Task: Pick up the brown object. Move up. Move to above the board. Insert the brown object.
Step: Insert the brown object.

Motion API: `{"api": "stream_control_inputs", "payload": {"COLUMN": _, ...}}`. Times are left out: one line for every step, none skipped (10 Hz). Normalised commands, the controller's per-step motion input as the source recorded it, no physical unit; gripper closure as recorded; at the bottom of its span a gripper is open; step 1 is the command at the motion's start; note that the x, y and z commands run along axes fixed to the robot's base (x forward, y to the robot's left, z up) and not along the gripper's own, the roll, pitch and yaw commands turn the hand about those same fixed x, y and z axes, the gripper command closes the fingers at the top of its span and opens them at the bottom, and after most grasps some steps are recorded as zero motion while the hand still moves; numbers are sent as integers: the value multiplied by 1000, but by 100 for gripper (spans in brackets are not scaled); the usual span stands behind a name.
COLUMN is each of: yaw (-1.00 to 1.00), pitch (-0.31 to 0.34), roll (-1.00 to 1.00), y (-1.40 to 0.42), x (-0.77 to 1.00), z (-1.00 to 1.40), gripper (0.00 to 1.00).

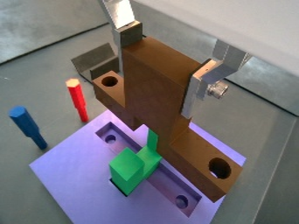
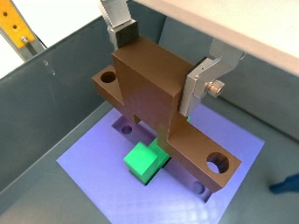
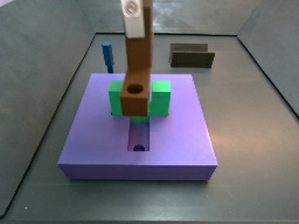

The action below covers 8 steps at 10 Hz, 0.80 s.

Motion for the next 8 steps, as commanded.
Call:
{"api": "stream_control_inputs", "payload": {"yaw": 23, "pitch": 40, "roll": 10, "y": 0, "x": 86, "z": -234, "gripper": 100}}
{"api": "stream_control_inputs", "payload": {"yaw": 54, "pitch": 111, "roll": 20, "y": -37, "x": 137, "z": -249, "gripper": 100}}
{"api": "stream_control_inputs", "payload": {"yaw": 0, "pitch": 144, "roll": 63, "y": 0, "x": 77, "z": -240, "gripper": 100}}
{"api": "stream_control_inputs", "payload": {"yaw": 0, "pitch": 140, "roll": 79, "y": 0, "x": 77, "z": -189, "gripper": 100}}
{"api": "stream_control_inputs", "payload": {"yaw": 29, "pitch": 136, "roll": 99, "y": 0, "x": 83, "z": -180, "gripper": 100}}
{"api": "stream_control_inputs", "payload": {"yaw": 46, "pitch": 129, "roll": 90, "y": 0, "x": 74, "z": -177, "gripper": 100}}
{"api": "stream_control_inputs", "payload": {"yaw": 17, "pitch": 114, "roll": 63, "y": 0, "x": 57, "z": -174, "gripper": 100}}
{"api": "stream_control_inputs", "payload": {"yaw": 31, "pitch": 93, "roll": 71, "y": 0, "x": 49, "z": -191, "gripper": 100}}
